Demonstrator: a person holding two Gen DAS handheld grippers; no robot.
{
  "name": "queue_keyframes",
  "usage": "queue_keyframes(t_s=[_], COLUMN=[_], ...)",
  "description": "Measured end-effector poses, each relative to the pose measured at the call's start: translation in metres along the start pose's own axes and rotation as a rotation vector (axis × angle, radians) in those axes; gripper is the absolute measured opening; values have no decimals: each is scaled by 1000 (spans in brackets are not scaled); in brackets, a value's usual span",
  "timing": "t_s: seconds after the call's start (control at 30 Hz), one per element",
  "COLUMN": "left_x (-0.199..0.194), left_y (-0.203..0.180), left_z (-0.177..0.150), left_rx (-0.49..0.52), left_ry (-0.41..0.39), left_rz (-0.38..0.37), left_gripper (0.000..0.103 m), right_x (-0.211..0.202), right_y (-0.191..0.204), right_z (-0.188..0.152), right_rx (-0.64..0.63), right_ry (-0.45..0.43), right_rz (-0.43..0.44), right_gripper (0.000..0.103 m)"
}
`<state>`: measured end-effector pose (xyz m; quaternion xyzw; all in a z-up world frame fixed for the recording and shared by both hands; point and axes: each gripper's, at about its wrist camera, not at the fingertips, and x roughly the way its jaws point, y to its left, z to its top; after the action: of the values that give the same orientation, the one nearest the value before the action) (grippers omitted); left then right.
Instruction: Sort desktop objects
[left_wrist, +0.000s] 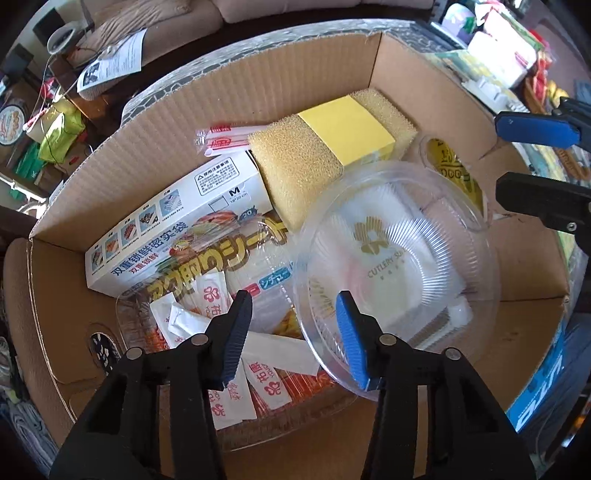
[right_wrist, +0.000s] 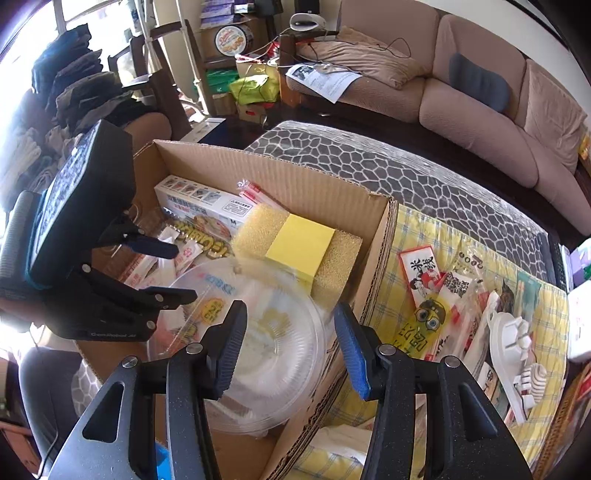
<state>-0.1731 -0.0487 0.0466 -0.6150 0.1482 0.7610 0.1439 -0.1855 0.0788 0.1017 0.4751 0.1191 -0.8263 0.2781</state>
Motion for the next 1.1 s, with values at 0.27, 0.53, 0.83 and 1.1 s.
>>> queue_keyframes(t_s=[0.27, 0.53, 0.83, 1.1], left_x=[10, -1, -54, -78], left_y=[-12, -12, -12, -40], left_z=[-8, -13, -24, -19], left_rx=[1, -46, -114, -121], left_ry=[21, -16, -171, -227], left_rz=[-11, -32, -52, -78], left_gripper=[26, 36, 96, 103], right_x=[-2, -6, -21, -64], right_y=[18, 17, 6, -35], right_z=[-10, -20, -39, -67], right_rx=[2, 46, 111, 191], right_ry=[18, 11, -29, -81], right_rz=[42, 56, 60, 12], right_gripper=[51, 51, 83, 95])
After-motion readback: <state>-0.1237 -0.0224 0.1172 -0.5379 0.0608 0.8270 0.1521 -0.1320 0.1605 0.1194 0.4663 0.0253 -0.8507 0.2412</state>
